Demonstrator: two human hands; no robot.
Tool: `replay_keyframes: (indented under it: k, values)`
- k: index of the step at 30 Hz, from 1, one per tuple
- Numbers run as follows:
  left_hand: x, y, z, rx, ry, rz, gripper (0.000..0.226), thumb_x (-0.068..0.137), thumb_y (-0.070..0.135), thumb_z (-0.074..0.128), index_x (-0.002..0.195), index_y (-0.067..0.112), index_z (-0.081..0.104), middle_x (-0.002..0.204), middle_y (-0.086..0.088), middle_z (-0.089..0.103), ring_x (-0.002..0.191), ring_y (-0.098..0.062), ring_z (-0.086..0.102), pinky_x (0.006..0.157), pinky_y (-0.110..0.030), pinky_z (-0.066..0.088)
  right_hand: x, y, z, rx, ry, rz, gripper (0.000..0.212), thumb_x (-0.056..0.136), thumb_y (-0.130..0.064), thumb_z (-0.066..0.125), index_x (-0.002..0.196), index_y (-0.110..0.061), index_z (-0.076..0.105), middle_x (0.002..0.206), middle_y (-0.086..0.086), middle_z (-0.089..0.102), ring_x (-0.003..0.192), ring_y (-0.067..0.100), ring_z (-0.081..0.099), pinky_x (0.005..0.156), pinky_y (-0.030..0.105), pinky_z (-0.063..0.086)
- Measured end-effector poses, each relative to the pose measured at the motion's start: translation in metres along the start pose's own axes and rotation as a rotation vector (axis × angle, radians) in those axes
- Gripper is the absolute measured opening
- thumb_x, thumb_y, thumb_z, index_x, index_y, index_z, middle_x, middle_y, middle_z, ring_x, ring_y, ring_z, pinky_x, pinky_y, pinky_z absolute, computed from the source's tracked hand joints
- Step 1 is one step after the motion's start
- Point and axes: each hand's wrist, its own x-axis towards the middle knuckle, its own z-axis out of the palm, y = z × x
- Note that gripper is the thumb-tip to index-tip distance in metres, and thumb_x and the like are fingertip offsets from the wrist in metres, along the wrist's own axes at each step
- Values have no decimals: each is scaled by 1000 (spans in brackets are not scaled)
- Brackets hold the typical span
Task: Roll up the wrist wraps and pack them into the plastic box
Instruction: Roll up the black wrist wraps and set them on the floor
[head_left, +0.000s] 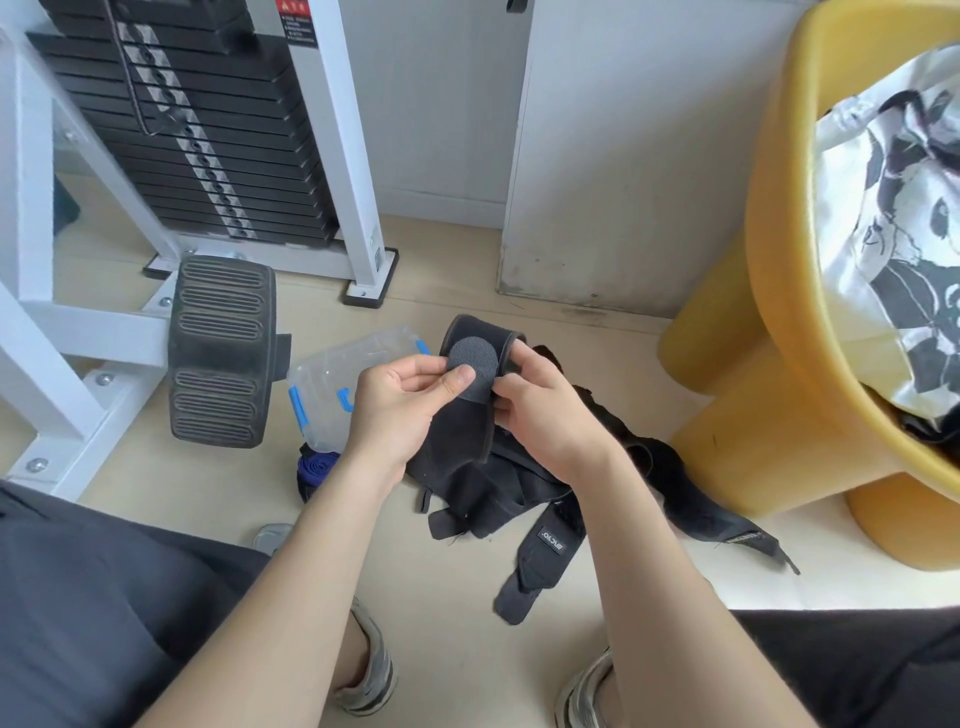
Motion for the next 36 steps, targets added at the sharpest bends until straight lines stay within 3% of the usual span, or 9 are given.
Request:
replay_keyframes:
  k: [7, 13, 16, 19, 21, 25, 31, 34, 36]
  values:
    - [2, 0, 0, 213, 43, 127, 14, 85, 29, 95, 87, 27, 81, 68, 19, 75, 62, 5, 63, 64, -7, 48, -3, -7, -2, -31, -2, 26, 43, 111, 3, 40, 148, -8, 58, 132, 19, 75, 121, 36, 74, 110, 60, 55]
    - [1, 3, -5, 341, 29, 106, 19, 82, 42, 95, 89, 30, 82, 66, 10, 65, 63, -9, 58, 62, -19, 47, -7, -14, -2, -26, 3, 46, 35, 104, -10, 50, 134, -7, 69, 123, 23, 78, 112, 40, 78, 105, 62, 58]
    - [-1, 9, 0, 220, 4, 83, 25, 87, 25, 93, 104, 28, 75, 97, 5, 79, 84, -1, 71, 77, -16, 55, -11, -9, 2, -93, 73, -31, 23, 106, -14, 67, 126, -5, 73, 115, 18, 81, 111, 37, 78, 101, 63, 60]
    - [-3, 14, 11, 13, 8, -97, 34, 99, 18, 81, 130, 18, 69, 123, -5, 78, 115, -15, 75, 107, -34, 57, -11, -7, 8, -189, 228, -76, 16, 107, -9, 67, 118, -7, 77, 105, 16, 83, 106, 38, 79, 97, 62, 61]
    - [-2, 17, 14, -49, 3, -181, 24, 107, 23, 70, 127, 10, 72, 125, -10, 79, 124, -25, 73, 116, -45, 53, -9, -8, 12, -342, 277, -112, 12, 105, -11, 68, 109, -3, 77, 97, 26, 79, 94, 40, 79, 89, 62, 62]
    - [-8, 22, 19, -77, -73, -211, 34, 112, 35, 61, 113, 4, 76, 113, -18, 82, 112, -34, 78, 89, -41, 65, -5, -9, 21, -581, 230, -118, 26, 101, -14, 68, 101, 12, 65, 92, 36, 71, 75, 38, 70, 78, 64, 59]
    - [-14, 35, 27, -351, 29, -184, 29, 118, 20, 46, 127, 1, 67, 115, -11, 83, 93, -22, 82, 73, -30, 65, -7, -8, 27, -282, 228, 69, 49, 97, -52, 78, 78, -7, 74, 77, 10, 78, 67, 23, 69, 65, 44, 58]
    - [-15, 38, 25, -333, 14, -206, 31, 118, 20, 48, 128, 2, 70, 116, -7, 83, 91, -21, 82, 69, -31, 65, -12, -7, 24, -171, 102, 81, 29, 103, -38, 74, 97, -12, 83, 94, 12, 84, 88, 31, 82, 80, 44, 68]
    - [-14, 38, 24, -330, 10, -232, 30, 116, 21, 52, 127, 1, 72, 116, -11, 83, 91, -23, 82, 67, -33, 66, -11, -8, 20, -208, 137, 17, 18, 103, -27, 76, 94, -12, 83, 88, 7, 84, 80, 23, 82, 70, 35, 66]
